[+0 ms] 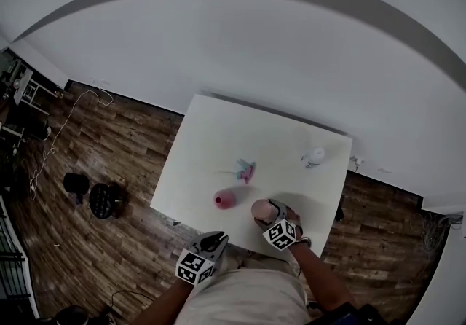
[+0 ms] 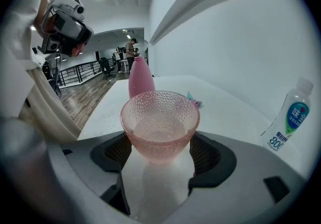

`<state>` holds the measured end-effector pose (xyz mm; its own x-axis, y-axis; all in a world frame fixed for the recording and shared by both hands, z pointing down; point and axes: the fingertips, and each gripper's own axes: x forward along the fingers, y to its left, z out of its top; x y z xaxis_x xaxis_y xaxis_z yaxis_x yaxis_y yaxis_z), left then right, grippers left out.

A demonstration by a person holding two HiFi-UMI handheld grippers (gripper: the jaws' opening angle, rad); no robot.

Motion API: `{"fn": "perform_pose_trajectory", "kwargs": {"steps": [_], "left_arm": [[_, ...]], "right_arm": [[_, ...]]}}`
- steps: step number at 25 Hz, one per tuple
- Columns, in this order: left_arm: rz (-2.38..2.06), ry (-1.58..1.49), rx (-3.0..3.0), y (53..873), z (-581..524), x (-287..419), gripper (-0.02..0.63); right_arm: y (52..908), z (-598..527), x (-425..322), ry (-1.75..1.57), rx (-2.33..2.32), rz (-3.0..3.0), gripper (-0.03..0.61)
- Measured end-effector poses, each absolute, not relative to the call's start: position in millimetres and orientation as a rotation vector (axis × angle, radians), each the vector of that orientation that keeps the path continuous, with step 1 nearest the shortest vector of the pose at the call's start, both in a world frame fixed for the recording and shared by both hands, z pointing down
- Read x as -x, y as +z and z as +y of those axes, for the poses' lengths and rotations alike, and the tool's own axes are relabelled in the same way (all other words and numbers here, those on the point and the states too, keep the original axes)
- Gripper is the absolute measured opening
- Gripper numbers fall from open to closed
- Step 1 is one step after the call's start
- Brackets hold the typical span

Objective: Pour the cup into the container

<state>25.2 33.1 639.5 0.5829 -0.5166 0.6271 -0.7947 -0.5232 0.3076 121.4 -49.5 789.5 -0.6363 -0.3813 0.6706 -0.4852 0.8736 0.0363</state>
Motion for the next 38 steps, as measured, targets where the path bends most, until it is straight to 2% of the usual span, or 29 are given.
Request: {"fn": "perform_pose_trajectory", "kwargs": {"steps": [38], "left_arm": [[-1.079, 0.644, -2.173, 647, 54, -12, 0.058]], "right_arm": [[803, -59, -116, 0.249, -0.703, -2.371, 0.359]]}}
